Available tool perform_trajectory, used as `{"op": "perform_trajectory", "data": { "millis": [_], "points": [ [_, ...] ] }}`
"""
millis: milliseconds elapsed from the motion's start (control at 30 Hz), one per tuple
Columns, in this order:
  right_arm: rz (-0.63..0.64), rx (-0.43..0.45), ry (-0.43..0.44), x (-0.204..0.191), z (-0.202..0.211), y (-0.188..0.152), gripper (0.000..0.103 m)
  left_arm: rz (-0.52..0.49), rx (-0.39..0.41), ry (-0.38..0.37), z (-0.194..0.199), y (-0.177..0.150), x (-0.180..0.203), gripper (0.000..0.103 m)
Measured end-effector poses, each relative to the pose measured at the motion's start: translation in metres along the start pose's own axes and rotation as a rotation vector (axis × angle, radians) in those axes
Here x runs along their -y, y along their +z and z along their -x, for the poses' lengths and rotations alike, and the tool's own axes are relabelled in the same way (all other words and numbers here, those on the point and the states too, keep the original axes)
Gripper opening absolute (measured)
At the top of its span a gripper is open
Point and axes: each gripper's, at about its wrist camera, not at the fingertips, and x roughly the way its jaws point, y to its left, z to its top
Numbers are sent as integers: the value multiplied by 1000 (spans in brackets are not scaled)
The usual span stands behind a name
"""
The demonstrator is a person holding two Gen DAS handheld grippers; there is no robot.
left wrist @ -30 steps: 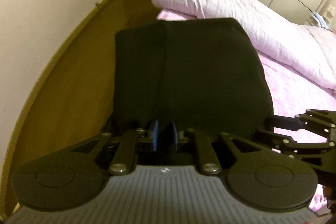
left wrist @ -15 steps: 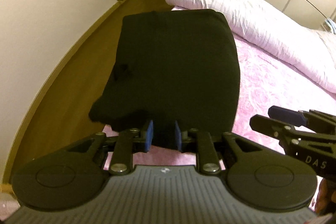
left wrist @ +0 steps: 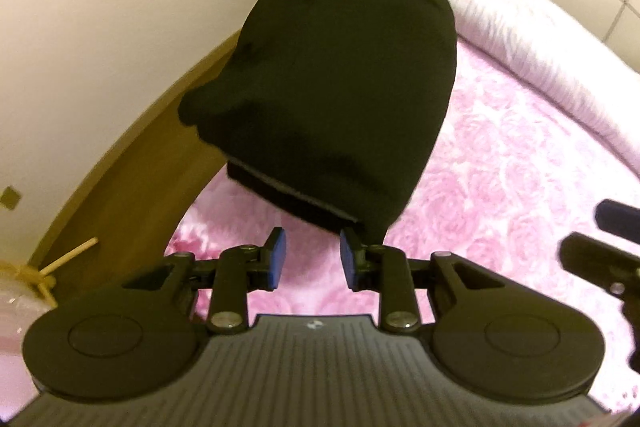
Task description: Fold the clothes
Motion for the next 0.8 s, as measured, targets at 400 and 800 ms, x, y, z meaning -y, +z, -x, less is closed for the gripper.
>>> {"op": "perform_trajectory", "data": {
  "millis": [400, 800],
  "points": [
    [70, 3, 20, 37, 60, -42, 49, 48, 73, 115, 52, -60, 63, 32],
    [68, -35, 81, 46, 64, -49, 49, 153, 110, 126, 74, -90, 80, 32]
  ]
}}
